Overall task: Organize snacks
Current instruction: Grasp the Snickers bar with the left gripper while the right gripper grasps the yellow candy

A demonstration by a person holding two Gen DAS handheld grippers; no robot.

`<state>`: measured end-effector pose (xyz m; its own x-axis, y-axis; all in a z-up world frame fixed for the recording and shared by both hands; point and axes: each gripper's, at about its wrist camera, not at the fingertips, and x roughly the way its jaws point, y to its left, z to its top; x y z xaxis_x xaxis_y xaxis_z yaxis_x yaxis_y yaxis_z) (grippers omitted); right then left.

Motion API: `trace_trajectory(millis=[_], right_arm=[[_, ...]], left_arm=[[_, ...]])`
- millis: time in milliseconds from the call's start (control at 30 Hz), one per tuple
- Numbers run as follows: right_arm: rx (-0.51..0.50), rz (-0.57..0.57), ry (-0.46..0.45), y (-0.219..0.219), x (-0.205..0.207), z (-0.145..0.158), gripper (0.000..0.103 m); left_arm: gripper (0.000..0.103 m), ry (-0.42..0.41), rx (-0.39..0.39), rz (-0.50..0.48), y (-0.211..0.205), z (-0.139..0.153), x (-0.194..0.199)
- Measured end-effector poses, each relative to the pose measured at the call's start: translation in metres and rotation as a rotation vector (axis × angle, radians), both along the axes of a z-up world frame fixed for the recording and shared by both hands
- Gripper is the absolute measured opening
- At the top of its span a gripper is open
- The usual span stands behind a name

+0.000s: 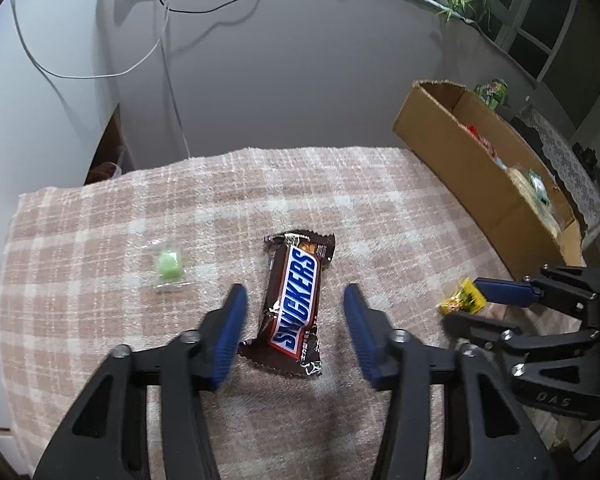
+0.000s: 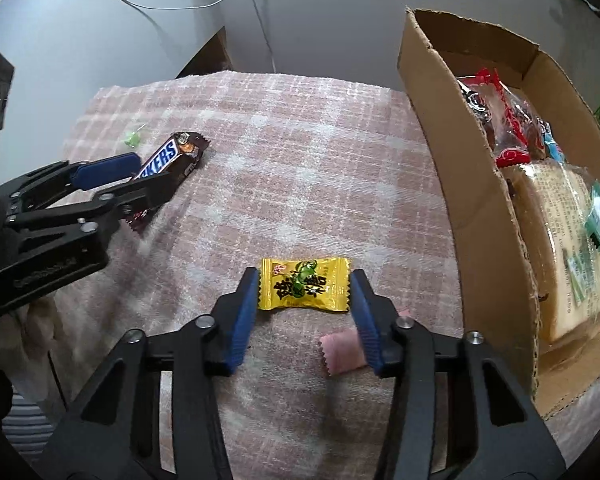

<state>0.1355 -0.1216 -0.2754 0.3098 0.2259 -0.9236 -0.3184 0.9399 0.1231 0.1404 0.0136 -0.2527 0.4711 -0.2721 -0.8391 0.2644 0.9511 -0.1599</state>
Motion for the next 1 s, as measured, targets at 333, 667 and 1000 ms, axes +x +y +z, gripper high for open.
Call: trace_trajectory(millis=[333, 667, 1000], right_arm=[[0.0, 0.015, -0.024, -0.002, -0.006, 0.0, 0.026], [0.05, 0.012, -0.029, -0.01, -0.01, 0.007, 0.013], [0.095, -0.011, -0.03, -0.027, -0.011, 0.018, 0.01]], left_arm=[[0.027, -0.015, -0.012, 0.02, 0.005, -0.004, -0.002], [0.027, -0.004, -0.044, 0.05, 0.014, 0.002, -0.008], [0.027, -0.017, -0.058, 0.057, 0.019, 0.014, -0.015]])
